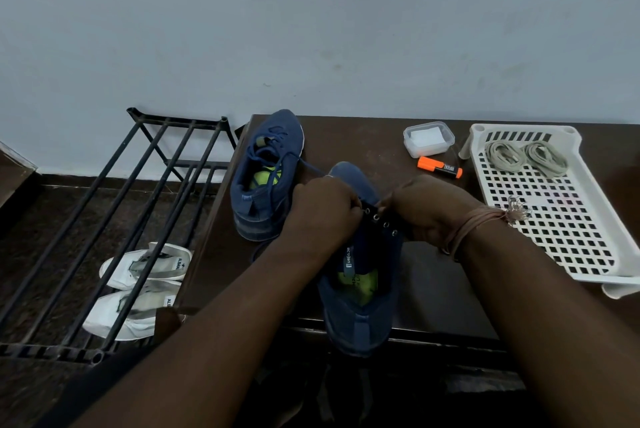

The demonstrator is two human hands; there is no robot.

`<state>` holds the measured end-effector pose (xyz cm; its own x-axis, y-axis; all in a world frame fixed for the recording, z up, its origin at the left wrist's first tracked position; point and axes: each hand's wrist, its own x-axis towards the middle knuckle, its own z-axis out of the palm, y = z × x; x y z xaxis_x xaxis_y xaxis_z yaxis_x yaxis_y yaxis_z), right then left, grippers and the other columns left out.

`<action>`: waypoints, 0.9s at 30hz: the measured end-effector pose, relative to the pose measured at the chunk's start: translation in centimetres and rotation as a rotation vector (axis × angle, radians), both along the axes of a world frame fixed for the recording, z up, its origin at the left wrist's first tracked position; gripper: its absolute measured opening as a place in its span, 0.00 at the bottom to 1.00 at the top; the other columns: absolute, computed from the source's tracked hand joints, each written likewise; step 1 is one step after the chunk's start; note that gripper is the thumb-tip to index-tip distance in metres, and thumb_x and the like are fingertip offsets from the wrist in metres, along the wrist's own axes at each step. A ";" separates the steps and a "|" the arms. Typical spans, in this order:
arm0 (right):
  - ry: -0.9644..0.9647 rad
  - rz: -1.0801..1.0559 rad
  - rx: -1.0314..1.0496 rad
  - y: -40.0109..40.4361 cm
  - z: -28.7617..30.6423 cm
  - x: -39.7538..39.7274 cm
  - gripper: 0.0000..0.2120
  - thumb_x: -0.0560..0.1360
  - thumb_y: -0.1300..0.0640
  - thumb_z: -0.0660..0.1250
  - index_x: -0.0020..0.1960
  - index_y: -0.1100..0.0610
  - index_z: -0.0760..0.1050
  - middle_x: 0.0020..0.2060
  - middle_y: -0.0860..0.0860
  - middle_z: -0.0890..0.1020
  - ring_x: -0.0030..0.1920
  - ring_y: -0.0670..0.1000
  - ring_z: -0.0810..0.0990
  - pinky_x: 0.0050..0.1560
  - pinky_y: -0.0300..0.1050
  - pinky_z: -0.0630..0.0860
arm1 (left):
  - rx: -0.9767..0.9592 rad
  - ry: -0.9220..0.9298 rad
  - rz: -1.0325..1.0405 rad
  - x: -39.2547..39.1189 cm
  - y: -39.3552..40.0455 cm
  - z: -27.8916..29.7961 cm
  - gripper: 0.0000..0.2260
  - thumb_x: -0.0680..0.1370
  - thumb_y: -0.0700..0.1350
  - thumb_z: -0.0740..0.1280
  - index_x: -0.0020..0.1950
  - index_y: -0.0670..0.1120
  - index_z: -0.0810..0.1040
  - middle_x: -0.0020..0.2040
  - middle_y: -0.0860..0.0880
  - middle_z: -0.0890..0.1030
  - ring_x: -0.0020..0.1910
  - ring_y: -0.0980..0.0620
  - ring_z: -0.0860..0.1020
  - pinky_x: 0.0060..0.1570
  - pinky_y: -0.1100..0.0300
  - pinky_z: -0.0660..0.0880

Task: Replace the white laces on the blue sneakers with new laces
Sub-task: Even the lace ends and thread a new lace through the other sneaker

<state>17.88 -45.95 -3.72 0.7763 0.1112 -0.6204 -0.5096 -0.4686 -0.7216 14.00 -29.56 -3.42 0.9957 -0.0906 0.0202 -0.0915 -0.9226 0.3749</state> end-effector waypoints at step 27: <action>0.046 -0.006 -0.035 1.1 1.1 0.2 0.11 0.77 0.57 0.69 0.55 0.63 0.79 0.47 0.60 0.84 0.43 0.56 0.85 0.44 0.53 0.84 | 0.104 -0.093 0.014 -0.4 -0.5 -0.7 0.12 0.78 0.52 0.64 0.42 0.51 0.85 0.38 0.50 0.81 0.44 0.46 0.80 0.44 0.54 0.63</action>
